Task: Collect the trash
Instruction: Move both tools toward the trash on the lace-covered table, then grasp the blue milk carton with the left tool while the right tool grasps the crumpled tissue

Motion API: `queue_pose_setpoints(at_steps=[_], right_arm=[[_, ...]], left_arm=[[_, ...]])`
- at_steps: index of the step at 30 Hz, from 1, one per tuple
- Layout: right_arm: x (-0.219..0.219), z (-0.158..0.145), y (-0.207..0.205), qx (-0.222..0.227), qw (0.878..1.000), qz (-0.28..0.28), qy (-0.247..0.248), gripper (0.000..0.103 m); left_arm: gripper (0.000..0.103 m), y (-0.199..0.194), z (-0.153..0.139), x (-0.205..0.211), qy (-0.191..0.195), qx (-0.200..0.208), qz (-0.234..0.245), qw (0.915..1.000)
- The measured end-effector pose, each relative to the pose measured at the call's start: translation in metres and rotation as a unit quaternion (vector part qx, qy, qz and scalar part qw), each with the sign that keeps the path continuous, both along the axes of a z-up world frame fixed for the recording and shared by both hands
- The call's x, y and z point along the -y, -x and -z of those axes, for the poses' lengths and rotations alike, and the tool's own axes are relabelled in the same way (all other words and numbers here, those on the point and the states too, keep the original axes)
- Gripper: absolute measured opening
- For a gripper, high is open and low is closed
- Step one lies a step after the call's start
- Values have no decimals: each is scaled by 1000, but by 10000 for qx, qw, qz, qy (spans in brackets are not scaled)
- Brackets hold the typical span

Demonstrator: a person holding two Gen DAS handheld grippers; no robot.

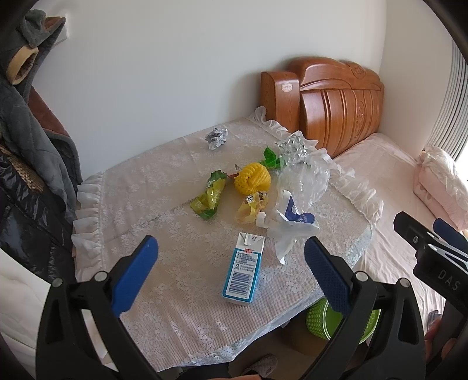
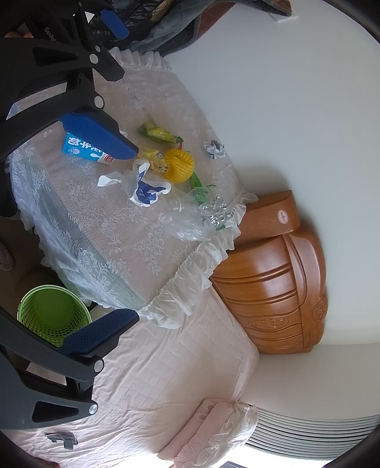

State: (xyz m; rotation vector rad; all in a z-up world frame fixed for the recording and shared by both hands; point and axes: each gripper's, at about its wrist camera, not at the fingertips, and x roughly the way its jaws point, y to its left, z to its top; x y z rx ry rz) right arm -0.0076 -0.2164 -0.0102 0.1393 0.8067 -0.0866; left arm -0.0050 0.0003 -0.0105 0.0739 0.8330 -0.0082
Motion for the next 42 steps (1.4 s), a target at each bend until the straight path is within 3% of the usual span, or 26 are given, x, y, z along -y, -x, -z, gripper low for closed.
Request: queue_pose_setpoints(at_steps=[6, 9, 10, 13, 17, 25, 28, 33, 42], right_arm=[[0, 1, -1, -2, 10000, 10, -3, 101], [2, 5, -1, -27, 10000, 40, -37, 101], [3, 6, -3, -48, 10000, 52, -47, 101], [8, 16, -3, -147, 9998, 95, -139, 101], [17, 36, -3, -342, 9989, 140, -306, 101], [28, 85, -2, -797, 9953, 156, -536, 101], [29, 98, -5, -947, 9938, 170, -562, 101], [27, 108, -13, -1053, 9922, 178, -640, 101], [-1, 109, -54, -1045, 9917, 38, -750, 101]], left_arm=[[96, -1, 1, 4, -488, -46, 6, 9988], [96, -2, 6, 4, -420, -178, 80, 9989], [96, -3, 9, 2, -192, -235, 107, 9995], [96, -8, 26, 0, 81, -490, 171, 9986], [96, -18, 64, 2, 40, -949, 259, 9951], [96, -55, 134, 13, -63, -1311, 571, 9897], [88, -64, 146, 16, -197, -1371, 625, 9884], [47, -78, 163, 14, -45, -1666, 720, 9834], [43, -81, 152, -12, 147, -1604, 792, 9838]])
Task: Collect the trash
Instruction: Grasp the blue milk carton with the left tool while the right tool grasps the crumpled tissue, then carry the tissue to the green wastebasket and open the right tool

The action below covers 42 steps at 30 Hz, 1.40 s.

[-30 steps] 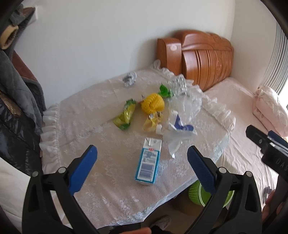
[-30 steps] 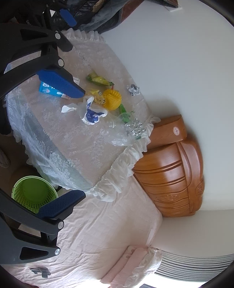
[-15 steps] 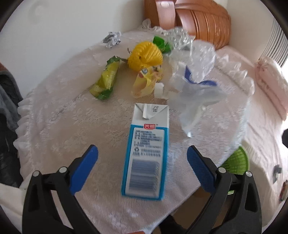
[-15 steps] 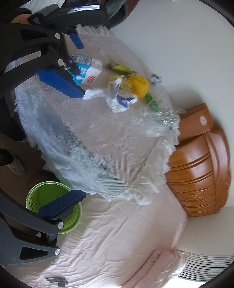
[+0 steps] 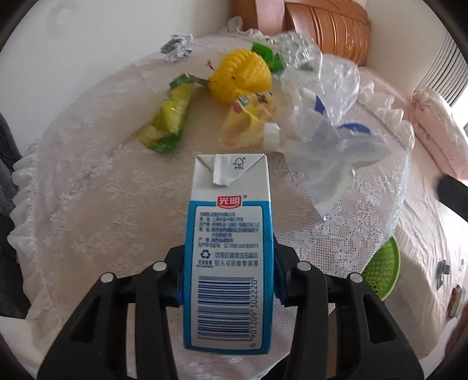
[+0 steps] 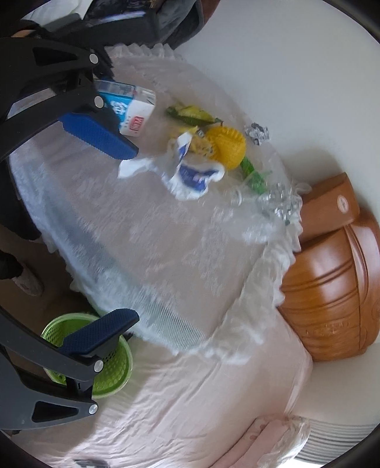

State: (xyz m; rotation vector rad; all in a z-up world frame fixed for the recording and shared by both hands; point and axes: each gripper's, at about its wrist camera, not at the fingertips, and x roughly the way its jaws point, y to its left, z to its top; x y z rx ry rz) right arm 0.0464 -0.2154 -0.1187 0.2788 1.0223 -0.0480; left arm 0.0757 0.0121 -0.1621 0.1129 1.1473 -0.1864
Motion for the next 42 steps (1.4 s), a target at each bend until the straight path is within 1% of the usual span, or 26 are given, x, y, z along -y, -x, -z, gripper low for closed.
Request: queue_pose_setpoints(at_steps=[4, 6, 9, 10, 11, 12, 14, 15, 17, 19, 21, 22, 24, 27, 31, 34, 37, 39, 41, 42], right_arm=[[-23, 12, -33, -132, 9997, -106, -177, 101], [-28, 20, -46, -177, 9990, -28, -409, 101], [-27, 33, -62, -304, 9951, 267, -900, 101], [-26, 38, -67, -347, 9924, 367, -1119, 97], [-25, 41, -71, -371, 9904, 417, -1266, 91], [-25, 44, -74, -402, 9885, 450, -1389, 88], [-26, 50, -78, -436, 9845, 506, -1624, 67], [-26, 52, -78, -446, 9831, 509, -1699, 62], [-27, 56, -78, -456, 9797, 494, -1888, 38], [-29, 58, -76, -451, 9774, 460, -2014, 29], [-31, 57, -73, -426, 9779, 437, -2001, 26], [-32, 55, -69, -401, 9778, 415, -2016, 22], [-34, 51, -61, -328, 9761, 362, -2119, 21], [-37, 41, -49, -222, 9773, 302, -2083, 21], [-26, 17, -29, 68, 9784, 375, -2034, 19], [4, 0, -7, 262, 9806, 556, -1861, 19], [42, -9, 25, 310, 9862, 862, -1381, 19], [79, -2, 48, 238, 9870, 1126, -1123, 19], [113, 13, 65, 35, 9842, 1380, -1106, 19], [123, 20, 71, -9, 9831, 1461, -1104, 19]], left_arm=[[43, 7, -20, -22, -27, 262, -30, 9996], [43, 9, -27, -33, 51, 295, -56, 9995], [43, 13, -34, -45, 227, 295, -31, 9993], [43, 14, -35, -46, 238, 308, -7, 9992], [43, 14, -36, -48, 241, 330, 36, 9992], [43, 14, -37, -50, 238, 347, 67, 9991], [43, 15, -38, -54, 246, 383, 106, 9989], [43, 14, -39, -55, 249, 399, 113, 9988], [43, 12, -40, -59, 283, 402, 123, 9987], [43, 10, -41, -63, 334, 394, 130, 9986], [43, 10, -43, -63, 346, 406, 181, 9984], [43, 10, -43, -63, 355, 413, 220, 9983], [43, 11, -46, -61, 365, 442, 334, 9978], [43, 11, -49, -54, 426, 433, 495, 9969], [43, 13, -53, -33, 449, 430, 794, 9949], [43, 17, -56, -8, 437, 437, 1062, 9924], [43, 21, -59, 20, 483, 442, 1258, 9899], [43, 28, -60, 43, 507, 479, 1375, 9880], [43, 34, -61, 68, 497, 497, 1451, 9869], [43, 38, -60, 79, 513, 465, 1478, 9866]])
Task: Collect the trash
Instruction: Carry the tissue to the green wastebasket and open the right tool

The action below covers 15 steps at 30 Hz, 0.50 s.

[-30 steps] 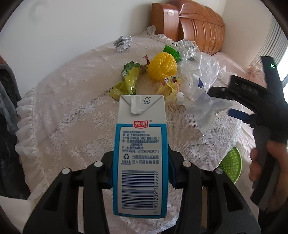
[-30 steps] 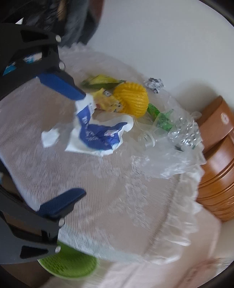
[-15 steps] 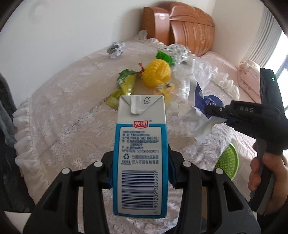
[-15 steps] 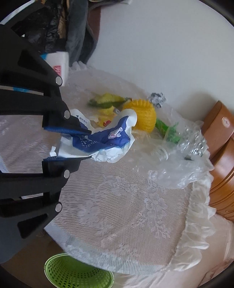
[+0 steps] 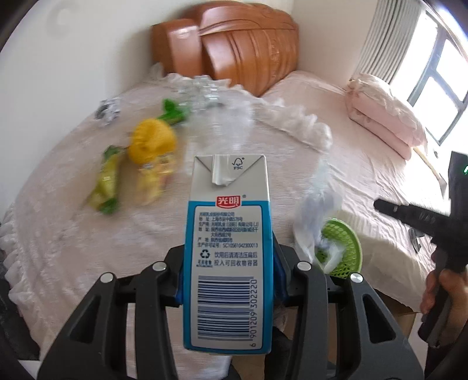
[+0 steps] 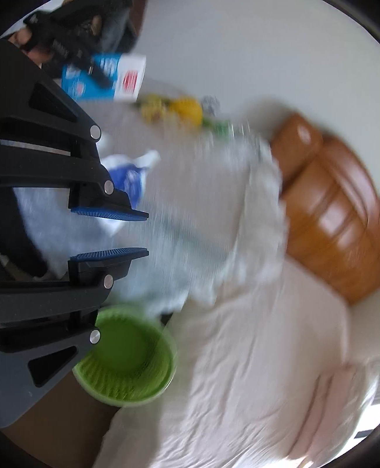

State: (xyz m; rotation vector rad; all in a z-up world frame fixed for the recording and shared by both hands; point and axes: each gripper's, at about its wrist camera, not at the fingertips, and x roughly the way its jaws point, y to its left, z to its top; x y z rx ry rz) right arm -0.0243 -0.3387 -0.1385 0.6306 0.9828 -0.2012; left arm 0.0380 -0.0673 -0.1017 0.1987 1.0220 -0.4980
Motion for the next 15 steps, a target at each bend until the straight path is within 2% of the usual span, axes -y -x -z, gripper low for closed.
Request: queue_pose_setpoints(at_steps=[3, 7, 9, 10, 11, 15], right_arm=[[46, 26, 24, -289, 9991, 276, 158, 19], [90, 47, 50, -444, 9976, 525, 39, 22], [101, 50, 58, -497, 9974, 524, 86, 33], [107, 52, 62, -526, 9970, 550, 116, 49], [112, 53, 66, -543, 9966, 595, 152, 59], [131, 50, 85, -605, 9946, 714, 449, 75]], left_arm=[[43, 13, 4, 39, -9, -119, 171, 9998], [43, 23, 4, 70, -52, -147, 218, 9996], [43, 28, 5, 85, -110, -105, 302, 9994], [43, 31, 6, 92, -147, -85, 360, 9992], [43, 35, 8, 102, -194, -76, 456, 9987], [43, 49, 21, 143, -311, -128, 962, 9948]])
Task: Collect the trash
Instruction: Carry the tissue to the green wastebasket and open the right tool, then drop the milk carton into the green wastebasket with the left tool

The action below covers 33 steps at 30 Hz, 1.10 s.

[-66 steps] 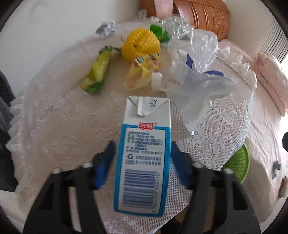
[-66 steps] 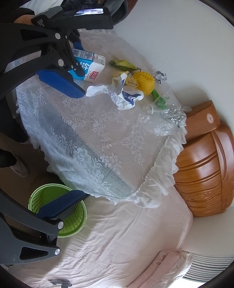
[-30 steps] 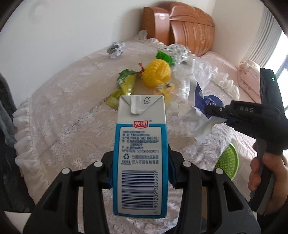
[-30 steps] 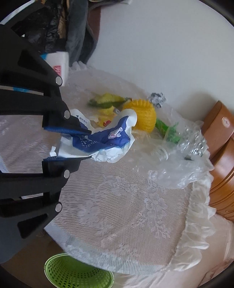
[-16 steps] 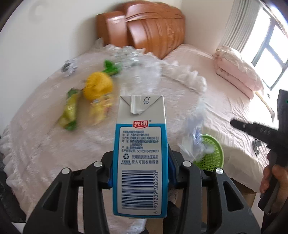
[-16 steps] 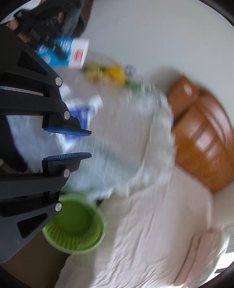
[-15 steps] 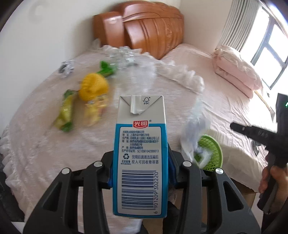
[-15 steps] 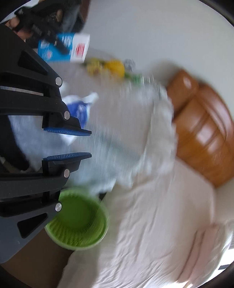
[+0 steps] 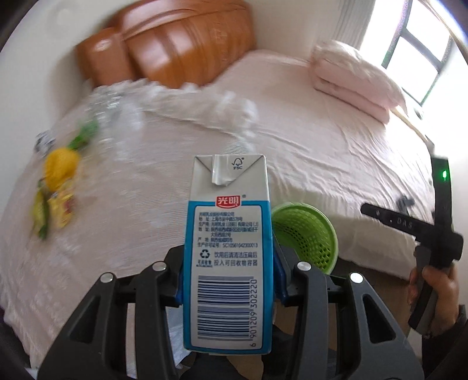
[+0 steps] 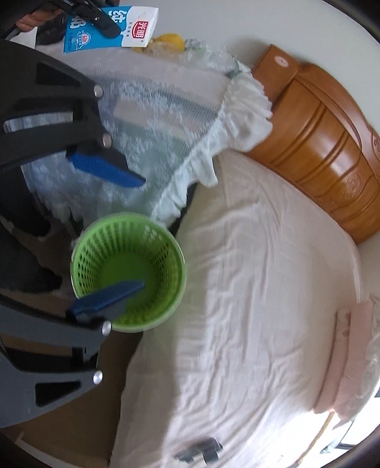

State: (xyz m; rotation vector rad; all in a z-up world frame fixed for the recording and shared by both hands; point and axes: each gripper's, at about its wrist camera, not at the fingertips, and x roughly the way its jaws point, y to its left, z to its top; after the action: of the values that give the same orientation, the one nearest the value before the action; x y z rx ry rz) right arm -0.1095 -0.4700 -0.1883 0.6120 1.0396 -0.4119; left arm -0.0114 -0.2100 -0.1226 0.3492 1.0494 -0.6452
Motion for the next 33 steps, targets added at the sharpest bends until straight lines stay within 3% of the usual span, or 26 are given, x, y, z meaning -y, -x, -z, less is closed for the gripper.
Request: queue_pose_setpoints(at_steps=[5, 7, 9, 12, 15, 20, 27, 30, 33], right_arm=[[15, -18, 21, -67, 9982, 126, 586, 96], [20, -24, 29, -105, 9967, 133, 793, 97], [25, -29, 36, -140, 9955, 139, 925, 98], [34, -33, 44, -191, 9945, 174, 1011, 100], [42, -31, 47, -223, 9949, 173, 972, 100], [50, -28, 40, -233, 9954, 79, 928, 100], [28, -48, 3, 86, 9938, -385, 1039, 100], [4, -61, -21, 287, 9910, -733, 1081, 101], [-26, -73, -47, 502, 9869, -1116, 1047, 101]], left_arm=[[43, 15, 34, 61, -47, -332, 679, 9971], [50, 18, 51, 82, -77, -510, 838, 9951], [71, 20, 69, 102, -150, -596, 898, 9941], [83, 24, 86, 124, -203, -706, 943, 9928], [92, 25, 91, 133, -173, -791, 867, 9929], [95, 28, 79, 135, -108, -624, 759, 9951], [95, -1, 27, 74, 87, -48, -58, 9999], [95, -15, 0, 30, 142, 385, -635, 9971], [95, -29, -20, -21, 97, 785, -1252, 9890]])
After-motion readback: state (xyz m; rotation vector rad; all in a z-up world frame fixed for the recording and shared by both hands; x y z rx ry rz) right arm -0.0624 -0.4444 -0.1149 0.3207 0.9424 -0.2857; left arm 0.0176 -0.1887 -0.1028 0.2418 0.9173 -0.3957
